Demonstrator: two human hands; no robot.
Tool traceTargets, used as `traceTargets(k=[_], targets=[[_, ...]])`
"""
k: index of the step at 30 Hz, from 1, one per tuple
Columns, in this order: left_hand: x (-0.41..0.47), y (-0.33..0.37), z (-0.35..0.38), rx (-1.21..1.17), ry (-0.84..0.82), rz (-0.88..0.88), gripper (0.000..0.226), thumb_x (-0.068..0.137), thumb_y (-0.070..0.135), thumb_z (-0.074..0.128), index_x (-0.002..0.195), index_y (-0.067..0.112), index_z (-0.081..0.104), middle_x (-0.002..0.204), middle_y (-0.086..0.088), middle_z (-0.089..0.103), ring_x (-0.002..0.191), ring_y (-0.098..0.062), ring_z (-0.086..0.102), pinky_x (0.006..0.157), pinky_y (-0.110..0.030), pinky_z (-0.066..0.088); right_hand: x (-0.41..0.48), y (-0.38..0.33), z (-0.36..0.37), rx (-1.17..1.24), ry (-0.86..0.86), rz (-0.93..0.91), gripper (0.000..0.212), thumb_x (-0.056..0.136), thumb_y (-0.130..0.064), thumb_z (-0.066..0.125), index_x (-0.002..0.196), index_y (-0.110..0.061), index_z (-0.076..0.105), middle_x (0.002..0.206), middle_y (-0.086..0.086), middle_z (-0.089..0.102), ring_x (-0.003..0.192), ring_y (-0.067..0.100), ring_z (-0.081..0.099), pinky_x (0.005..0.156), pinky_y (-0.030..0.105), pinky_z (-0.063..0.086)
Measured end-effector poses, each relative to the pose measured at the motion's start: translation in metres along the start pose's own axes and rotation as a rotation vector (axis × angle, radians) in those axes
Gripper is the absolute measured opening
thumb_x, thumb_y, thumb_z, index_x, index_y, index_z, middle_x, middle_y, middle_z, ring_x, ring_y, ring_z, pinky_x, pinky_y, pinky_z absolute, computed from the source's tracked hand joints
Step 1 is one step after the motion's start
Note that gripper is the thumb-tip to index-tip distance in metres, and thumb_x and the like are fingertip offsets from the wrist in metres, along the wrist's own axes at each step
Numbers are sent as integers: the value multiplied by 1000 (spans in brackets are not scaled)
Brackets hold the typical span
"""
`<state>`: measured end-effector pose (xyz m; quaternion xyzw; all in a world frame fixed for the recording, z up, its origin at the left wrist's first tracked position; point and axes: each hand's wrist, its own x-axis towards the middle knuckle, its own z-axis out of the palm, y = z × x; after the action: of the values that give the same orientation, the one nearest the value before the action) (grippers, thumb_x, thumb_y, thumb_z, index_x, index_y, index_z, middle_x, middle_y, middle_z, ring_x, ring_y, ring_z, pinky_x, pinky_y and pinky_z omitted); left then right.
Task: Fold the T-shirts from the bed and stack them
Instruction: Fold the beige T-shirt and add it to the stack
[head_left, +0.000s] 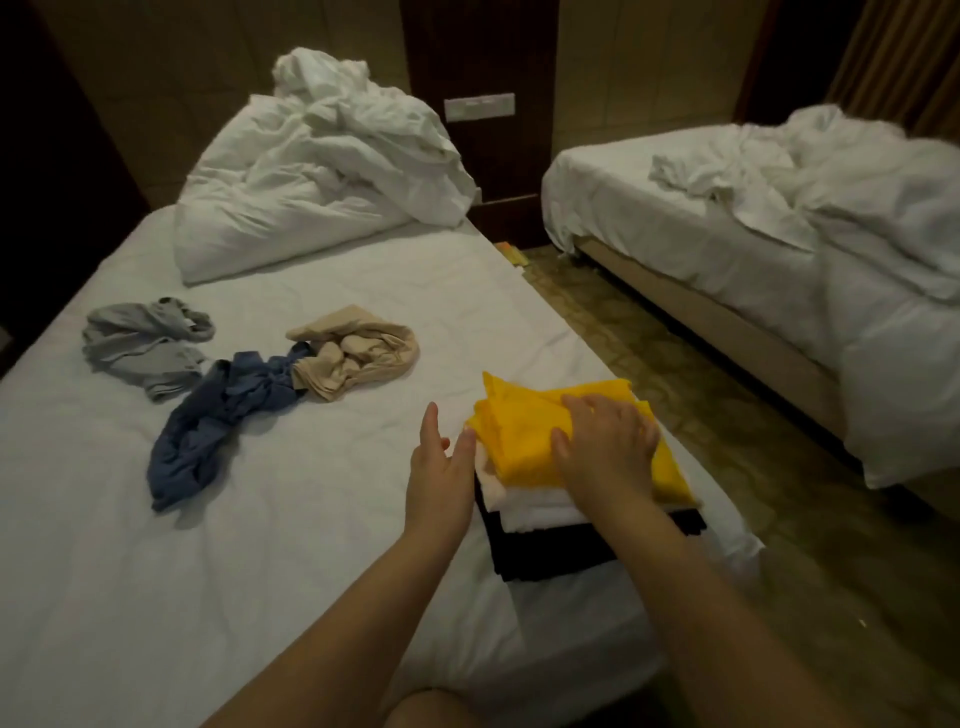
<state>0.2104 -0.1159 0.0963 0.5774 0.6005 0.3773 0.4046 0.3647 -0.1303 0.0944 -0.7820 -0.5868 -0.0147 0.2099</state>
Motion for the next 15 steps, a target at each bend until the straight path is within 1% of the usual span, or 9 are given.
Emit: traceTargets(k=[2,3,5,7,9,11,12,13,15], targets=[[-2,-6,-23,17,71,46,55,98,39,36,148,31,14,144,-9,37,128,-22,41,98,-32,35,-6,-38,3,-2,154,-144,27,79,-29,53,102,-23,67,103,2,66,98,28,60,93,43,34],[-1,-11,-35,30,106,59,55,98,38,36,148,31,14,143,-8,38,127,-20,41,99,-32,35,-9,-56,6,-3,171,-203,27,76,-31,50,95,-25,68,94,-1,67,90,26,63,89,41,36],[2,-25,-62,74,173,64,54,98,38,35,148,31,15,143,-6,38,127,-19,41,103,-36,36,-14,-90,16,-11,127,-283,23,74,-30,55,92,-27,70,89,-4,68,88,22,64,88,41,41],[12,-45,-88,136,237,49,53,98,39,35,147,30,16,143,-5,38,128,-20,40,106,-41,36,-17,-119,34,-26,62,-326,20,72,-28,70,92,-26,71,89,-4,69,88,21,65,85,44,47],[26,-70,-114,199,285,19,53,98,40,35,147,30,18,144,-4,38,129,-21,39,106,-44,35,-16,-143,59,-42,-12,-348,23,68,-28,77,91,-26,71,88,-4,70,86,22,66,83,44,49],[45,-96,-140,274,307,-20,53,97,42,34,147,31,19,146,-2,36,132,-21,36,107,-44,33,-9,-162,88,-38,-80,-384,21,71,-28,72,92,-26,70,89,-4,70,86,22,66,84,45,48],[56,-109,-152,314,309,-38,53,97,42,34,147,30,19,148,-2,34,133,-21,34,108,-43,32,-4,-172,103,-24,-126,-388,21,76,-29,68,97,-26,69,93,-4,69,89,23,65,87,44,45],[68,-121,-163,354,307,-48,54,97,42,34,147,28,20,149,-2,32,135,-21,32,109,-43,31,4,-182,117,-10,-171,-385,23,82,-31,61,104,-26,67,101,-4,67,97,22,62,92,43,41],[95,-143,-183,453,296,-52,55,97,40,36,147,24,21,150,-3,31,136,-22,31,110,-42,30,28,-201,146,3,-287,-356,33,94,-38,45,124,-29,56,122,-5,59,114,21,52,99,38,33]])
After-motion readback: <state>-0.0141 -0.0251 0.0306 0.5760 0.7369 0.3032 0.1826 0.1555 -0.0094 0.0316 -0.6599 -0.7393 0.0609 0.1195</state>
